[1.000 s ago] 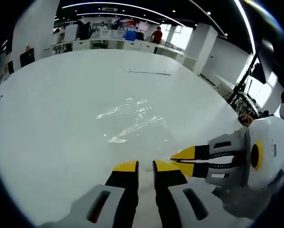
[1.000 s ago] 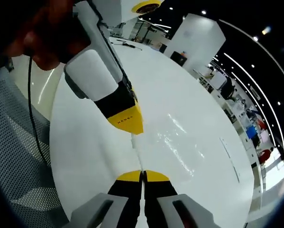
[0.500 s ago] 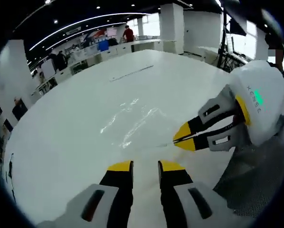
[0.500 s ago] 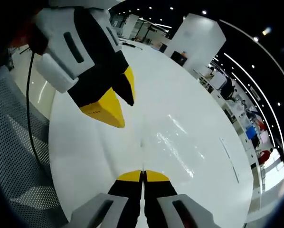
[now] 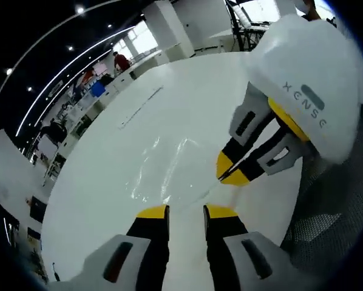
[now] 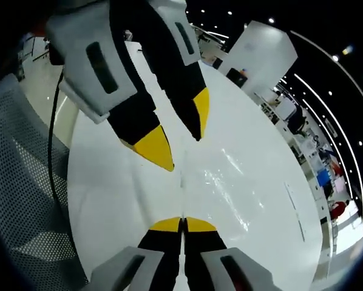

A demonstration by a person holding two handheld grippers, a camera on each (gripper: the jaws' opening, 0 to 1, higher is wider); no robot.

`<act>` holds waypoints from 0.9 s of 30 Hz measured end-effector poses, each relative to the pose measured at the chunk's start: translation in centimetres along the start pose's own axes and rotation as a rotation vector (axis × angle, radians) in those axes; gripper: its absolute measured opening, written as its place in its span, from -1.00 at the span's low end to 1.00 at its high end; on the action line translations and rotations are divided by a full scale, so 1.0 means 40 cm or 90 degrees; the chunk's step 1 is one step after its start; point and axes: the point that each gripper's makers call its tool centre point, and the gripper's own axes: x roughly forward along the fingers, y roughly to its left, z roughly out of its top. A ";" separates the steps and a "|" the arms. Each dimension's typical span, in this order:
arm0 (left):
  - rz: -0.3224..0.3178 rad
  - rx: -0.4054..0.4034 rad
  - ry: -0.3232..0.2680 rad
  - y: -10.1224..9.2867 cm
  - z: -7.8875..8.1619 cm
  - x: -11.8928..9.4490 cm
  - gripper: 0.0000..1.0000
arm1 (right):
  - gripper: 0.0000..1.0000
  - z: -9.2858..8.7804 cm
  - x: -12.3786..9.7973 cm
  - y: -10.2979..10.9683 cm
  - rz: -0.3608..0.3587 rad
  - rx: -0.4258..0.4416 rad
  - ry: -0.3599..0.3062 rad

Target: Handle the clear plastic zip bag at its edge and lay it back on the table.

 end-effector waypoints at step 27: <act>-0.045 0.006 0.003 -0.018 -0.043 0.013 -1.00 | -0.98 0.022 -0.008 -0.012 0.005 0.036 -0.035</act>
